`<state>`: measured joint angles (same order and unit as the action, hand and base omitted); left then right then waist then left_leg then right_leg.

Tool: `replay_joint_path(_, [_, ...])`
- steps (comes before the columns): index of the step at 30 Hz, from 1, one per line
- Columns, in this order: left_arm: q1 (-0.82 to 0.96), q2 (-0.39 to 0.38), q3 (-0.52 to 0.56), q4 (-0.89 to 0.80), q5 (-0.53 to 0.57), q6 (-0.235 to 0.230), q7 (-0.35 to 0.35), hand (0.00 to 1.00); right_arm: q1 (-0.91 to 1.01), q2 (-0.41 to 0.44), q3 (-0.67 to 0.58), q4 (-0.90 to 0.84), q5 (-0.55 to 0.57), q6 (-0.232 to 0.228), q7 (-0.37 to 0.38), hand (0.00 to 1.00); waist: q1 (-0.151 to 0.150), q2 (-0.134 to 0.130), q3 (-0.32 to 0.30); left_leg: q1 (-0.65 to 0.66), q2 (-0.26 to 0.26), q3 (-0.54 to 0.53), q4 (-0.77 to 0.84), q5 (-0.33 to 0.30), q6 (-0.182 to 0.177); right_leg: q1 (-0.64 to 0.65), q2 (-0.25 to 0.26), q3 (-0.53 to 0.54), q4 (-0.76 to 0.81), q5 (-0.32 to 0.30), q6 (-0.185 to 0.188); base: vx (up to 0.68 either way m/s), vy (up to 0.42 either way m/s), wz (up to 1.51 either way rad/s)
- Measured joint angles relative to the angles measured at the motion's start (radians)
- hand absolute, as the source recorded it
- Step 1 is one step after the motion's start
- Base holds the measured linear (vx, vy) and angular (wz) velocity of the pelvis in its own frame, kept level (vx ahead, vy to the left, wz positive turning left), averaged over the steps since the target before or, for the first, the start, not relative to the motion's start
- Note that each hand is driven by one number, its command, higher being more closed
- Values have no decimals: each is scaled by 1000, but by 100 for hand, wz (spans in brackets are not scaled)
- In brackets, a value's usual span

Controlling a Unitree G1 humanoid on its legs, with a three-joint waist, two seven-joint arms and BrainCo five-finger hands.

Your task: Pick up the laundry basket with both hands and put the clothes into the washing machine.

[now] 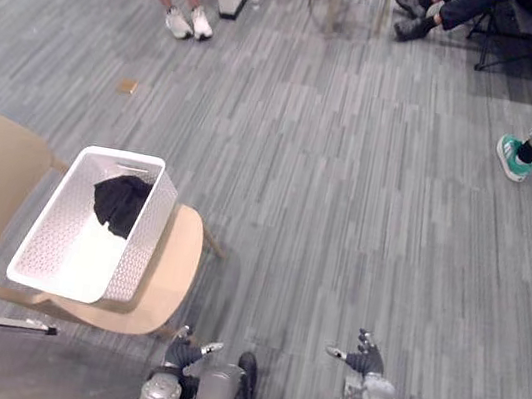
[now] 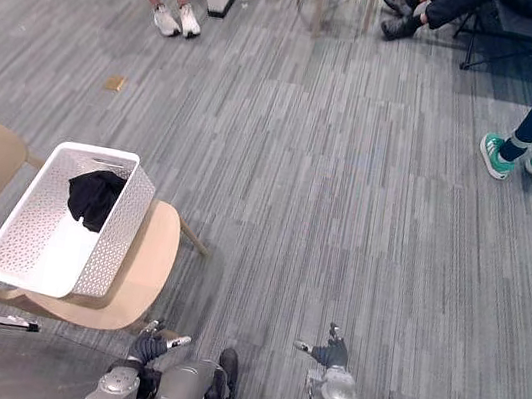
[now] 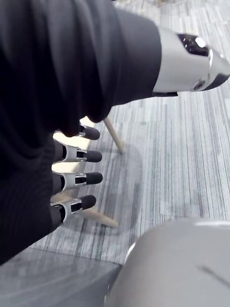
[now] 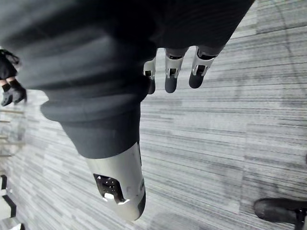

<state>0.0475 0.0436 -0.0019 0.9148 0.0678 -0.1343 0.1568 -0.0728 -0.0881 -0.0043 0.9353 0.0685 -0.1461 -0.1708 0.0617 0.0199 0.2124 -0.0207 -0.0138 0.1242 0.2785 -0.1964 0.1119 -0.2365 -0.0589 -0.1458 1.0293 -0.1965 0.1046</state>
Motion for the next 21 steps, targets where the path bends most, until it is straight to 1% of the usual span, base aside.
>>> replay_joint_path(1, [0, 0, 1, -2, -4, -1, 0, 0, 2, -2, -2, -1, 0, 0, 0, 0, -2, 1, 0, 23, 0, -24, 0, 0, 0, -17, -19, -22, 28, -11, -26, 508, 5, 93])
replay_joint_path(2, [-1, -1, 6, -4, -18, -2, 1, 0, 11, -3, -3, -17, 0, -1, 0, 0, -5, 4, 1, 57, 2, -79, 1, 0, 0, -49, -49, -54, 12, -29, -52, 591, -73, 102])
replay_joint_path(3, [-7, -2, 13, -3, -21, -1, 1, 0, 17, -2, -3, -22, -1, -5, 1, 0, -8, 11, 6, 83, 7, -147, 2, 0, 0, -74, -52, -58, -80, -58, -62, 481, -101, 108])
replay_joint_path(4, [-10, -2, 17, -3, -31, -1, 1, 0, 20, -2, -3, -23, 0, -5, 2, 0, -11, 12, 6, 87, 12, -185, 7, 0, 0, -89, -47, -42, -138, -66, -69, 578, -179, 125])
replay_joint_path(5, [-26, -4, 25, -3, -39, -1, 3, 0, 30, -3, -3, -51, 0, -4, 1, 0, -18, 8, 3, 70, 12, -261, 34, 0, 0, -136, -36, 13, -256, -65, -67, 475, -227, 164])
replay_joint_path(6, [-51, -14, 38, -2, -39, -1, 2, 0, 55, -9, -8, -94, 0, -5, 1, 0, -25, 3, 0, 36, 14, -345, 87, -20, -35, -168, 4, 137, -419, -38, -29, 471, -266, 183])
replay_joint_path(7, [-56, -18, 39, -1, -39, -1, 2, 0, 69, -10, -15, -108, 0, -6, 0, 0, -30, 3, -2, 15, 12, -390, 118, -38, -66, -161, 19, 218, -516, -2, -5, 494, -352, 240])
replay_joint_path(8, [-74, -14, 35, -3, -38, -2, 1, 0, 101, -5, -39, -119, 1, -3, -3, 0, -49, -6, -6, -17, -6, -479, 185, -93, -159, -94, -2, 385, -767, 146, 30, 500, -455, 241])
replay_joint_path(9, [-97, -56, 41, 12, -39, 1, 2, 0, 102, -22, -67, -101, 2, 4, -7, 0, -35, 58, 9, -21, 23, -549, 235, -149, -218, -41, 17, 352, -794, 185, 30, 553, -505, 223])
replay_joint_path(10, [-90, -69, 43, 4, -38, -4, 0, 0, 99, -28, -82, -97, 5, 8, -11, 0, -20, 75, 6, -38, 33, -566, 244, -149, -233, -43, 17, 332, -775, 183, 26, 445, -477, 181])
replay_joint_path(11, [-88, -79, 43, -1, -38, -8, 1, 0, 94, -34, -87, -112, 12, 7, -23, 0, -14, 65, 9, -62, 26, -592, 223, -141, -248, -30, -12, 265, -734, 143, 13, 289, -336, 148])
replay_joint_path(12, [-86, -82, 43, -2, -39, -8, 2, 0, 98, -37, -87, -132, 12, 6, -23, 0, -16, 63, 8, -76, 22, -606, 199, -132, -264, -14, -26, 219, -718, 129, -1, 222, -310, 220])
replay_joint_path(13, [-83, -83, 42, -7, -42, -8, 5, 0, 105, -37, -86, -164, 12, -1, -24, 0, -15, 63, 6, -101, 12, -626, 139, -103, -286, 35, -49, 140, -705, 102, -19, 178, -245, 236])
replay_joint_path(14, [-61, -83, 42, -33, -59, -11, 19, 0, 111, -38, -80, -192, 12, -5, -24, 0, -11, 69, -16, -131, 10, -634, 66, 21, -281, 69, -47, 69, -693, 70, -22, 170, -197, 222])
replay_joint_path(15, [-49, -81, 41, -46, -62, -14, 22, 0, 109, -34, -77, -203, 12, -7, -25, 0, -6, 68, -31, -142, 9, -622, 71, 20, -273, 79, -50, 42, -685, 46, -21, 130, -135, 167])
replay_joint_path(16, [-40, -71, 37, -56, -68, -18, 24, 0, 108, -24, -76, -219, 11, -12, -25, 0, 13, 41, -44, -144, 3, -601, 60, 39, -257, 94, -60, 6, -682, 13, -22, 153, -155, 141])
replay_joint_path(17, [-26, -58, 36, -64, -77, -21, 29, 0, 97, -21, -78, -226, 9, -25, -25, 0, 25, 22, -50, -160, 15, -547, 41, 66, -248, 116, -80, -40, -689, 1, -23, 156, -138, 165])
replay_joint_path(18, [-20, -54, 30, -64, -78, -21, 39, 0, 88, -17, -84, -225, 8, -35, -29, 0, 32, 13, -54, -176, 28, -449, 15, 102, -238, 137, -89, -86, -706, 2, -24, 129, -115, 148])
replay_joint_path(19, [-12, -53, 24, -64, -77, -22, 41, 0, 83, -16, -87, -224, 6, -36, -32, 0, 34, 9, -56, -177, 35, -388, -8, 118, -224, 149, -95, -105, -718, 3, -25, 66, -29, 134])
replay_joint_path(20, [4, -44, 5, -65, -77, -22, 43, 0, 69, -10, -97, -223, -1, -35, -40, 0, 30, 6, -57, -179, 56, -239, -48, 132, -196, 176, -101, -159, -746, 3, -26, 31, -22, 124])
replay_joint_path(21, [13, -42, -10, -65, -76, -22, 41, 0, 61, -8, -102, -224, -1, -35, -48, 0, 23, 3, -56, -194, 84, -71, -54, 119, -166, 197, -102, -218, -769, 3, -26, 26, -1, 123])
